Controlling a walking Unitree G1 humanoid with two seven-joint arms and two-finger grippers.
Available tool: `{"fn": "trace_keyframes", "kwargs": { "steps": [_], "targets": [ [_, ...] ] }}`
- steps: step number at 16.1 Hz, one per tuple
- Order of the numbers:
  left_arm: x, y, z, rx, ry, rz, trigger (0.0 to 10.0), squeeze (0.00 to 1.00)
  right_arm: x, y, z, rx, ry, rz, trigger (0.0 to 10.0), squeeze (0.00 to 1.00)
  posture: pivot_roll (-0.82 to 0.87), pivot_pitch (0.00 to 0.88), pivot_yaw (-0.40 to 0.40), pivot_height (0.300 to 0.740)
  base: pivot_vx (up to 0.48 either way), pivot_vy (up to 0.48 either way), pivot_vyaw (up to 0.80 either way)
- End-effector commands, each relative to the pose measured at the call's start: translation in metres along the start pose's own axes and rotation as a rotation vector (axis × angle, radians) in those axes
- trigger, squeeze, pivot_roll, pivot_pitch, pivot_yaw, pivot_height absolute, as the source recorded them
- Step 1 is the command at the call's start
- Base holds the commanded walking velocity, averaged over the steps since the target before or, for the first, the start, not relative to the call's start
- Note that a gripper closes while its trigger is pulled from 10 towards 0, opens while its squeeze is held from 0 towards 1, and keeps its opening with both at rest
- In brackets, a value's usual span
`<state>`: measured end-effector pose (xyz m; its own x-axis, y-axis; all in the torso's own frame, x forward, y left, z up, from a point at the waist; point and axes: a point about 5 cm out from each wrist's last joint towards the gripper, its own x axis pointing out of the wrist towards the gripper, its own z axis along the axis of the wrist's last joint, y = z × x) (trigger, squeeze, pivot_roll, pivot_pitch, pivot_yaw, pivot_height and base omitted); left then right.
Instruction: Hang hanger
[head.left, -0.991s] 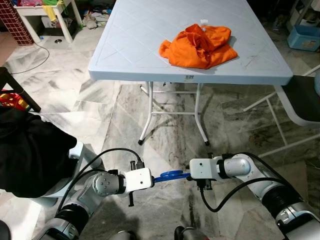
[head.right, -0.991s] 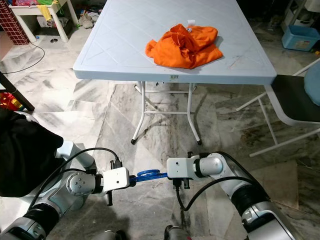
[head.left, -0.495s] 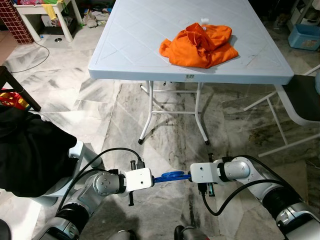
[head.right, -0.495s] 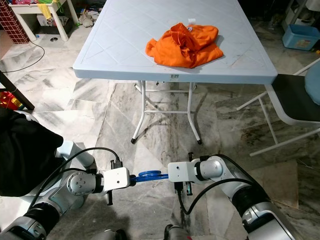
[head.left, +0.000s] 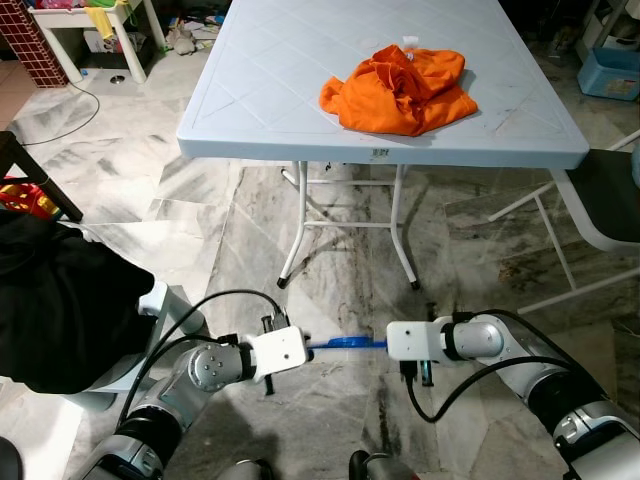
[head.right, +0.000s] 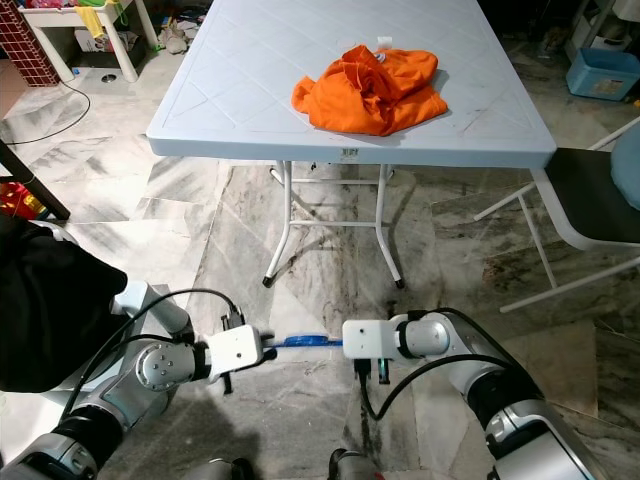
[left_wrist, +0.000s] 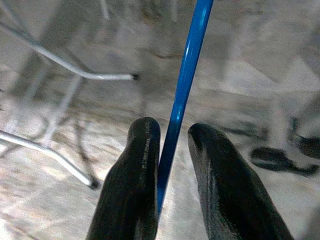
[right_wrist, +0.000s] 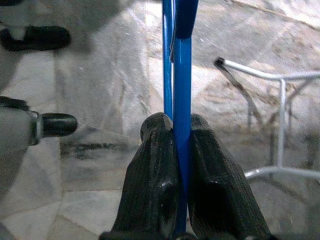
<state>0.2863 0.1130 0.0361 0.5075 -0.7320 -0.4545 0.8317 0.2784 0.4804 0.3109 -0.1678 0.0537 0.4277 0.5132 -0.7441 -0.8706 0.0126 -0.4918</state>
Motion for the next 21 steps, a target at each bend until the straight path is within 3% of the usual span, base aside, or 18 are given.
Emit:
{"fn": "trace_keyframes", "kwargs": {
  "steps": [1, 4, 7, 9, 10, 12, 13, 16, 17, 18, 20, 21],
  "targets": [
    [0.0, 0.003, 0.002, 0.022, -0.013, 0.048, 10.0, 1.0, 0.0, -0.003, -0.003, 0.027, 0.017, -0.041, 0.0, 0.0, -0.06, 0.172, 0.021, 0.74, 0.0, 0.0, 0.0],
    [-0.004, 0.015, 0.005, 0.023, -0.052, 0.217, 10.0, 1.0, 0.005, -0.005, -0.008, 0.113, 0.061, -0.152, 0.0, 0.0, -0.05, 0.175, 0.021, 0.74, 0.0, 0.0, 0.0],
    [-0.007, 0.02, 0.002, -0.122, -0.081, 0.39, 10.0, 1.0, 0.009, -0.003, -0.013, 0.238, 0.086, -0.264, 0.0, 0.0, -0.05, 0.174, 0.014, 0.74, 0.0, 0.0, 0.0],
    [-0.007, 0.015, -0.003, -0.283, -0.102, 0.517, 10.0, 1.0, 0.011, 0.003, -0.02, 0.411, 0.086, -0.366, 0.0, 0.0, -0.05, 0.172, 0.0, 0.74, 0.0, 0.0, 0.0],
    [-0.007, 0.014, -0.004, -0.31, -0.099, 0.535, 10.0, 1.0, 0.011, 0.004, -0.022, 0.448, 0.085, -0.386, 0.0, 0.0, -0.05, 0.172, 0.0, 0.74, 0.0, 0.0, 0.0],
    [-0.005, -0.002, -0.011, -0.436, -0.086, 0.59, 10.0, 1.0, 0.012, 0.021, -0.03, 0.631, 0.058, -0.46, 0.0, 0.0, -0.05, 0.172, -0.013, 0.74, 0.0, 0.0, 0.0],
    [-0.008, -0.012, -0.022, -0.543, -0.043, 0.633, 10.0, 1.0, 0.012, 0.038, -0.039, 0.736, 0.082, -0.491, 0.0, 0.0, -0.05, 0.173, -0.014, 0.74, 0.0, 0.0, 0.0],
    [-0.013, -0.024, -0.042, -0.727, 0.035, 0.694, 10.0, 1.0, 0.011, 0.061, -0.051, 0.914, 0.127, -0.551, 0.0, 0.0, -0.07, 0.172, -0.011, 0.74, 0.0, 0.0, 0.0],
    [-0.016, -0.023, -0.045, -0.745, 0.049, 0.715, 10.0, 1.0, 0.009, 0.064, -0.056, 1.047, 0.139, -0.642, 0.0, 0.0, -0.08, 0.17, -0.009, 0.74, 0.0, 0.0, 0.0],
    [-0.016, -0.02, -0.045, -0.761, 0.045, 0.723, 10.0, 1.0, 0.008, 0.062, -0.057, 1.106, 0.128, -0.694, 0.0, 0.0, -0.1, 0.167, -0.005, 0.74, 0.0, 0.0, 0.0],
    [-0.013, -0.007, -0.042, -0.791, 0.026, 0.741, 10.0, 1.0, -0.001, 0.051, -0.059, 1.333, 0.053, -0.9, 0.0, 0.0, -0.12, 0.164, 0.004, 0.74, 0.0, 0.0, 0.0],
    [-0.011, -0.004, -0.039, -0.807, 0.008, 0.736, 10.0, 0.2, -0.002, 0.051, -0.057, 1.362, 0.031, -0.935, 0.0, 0.0, -0.12, 0.163, 0.009, 0.74, 0.0, 0.0, 0.0]
  ]
}}
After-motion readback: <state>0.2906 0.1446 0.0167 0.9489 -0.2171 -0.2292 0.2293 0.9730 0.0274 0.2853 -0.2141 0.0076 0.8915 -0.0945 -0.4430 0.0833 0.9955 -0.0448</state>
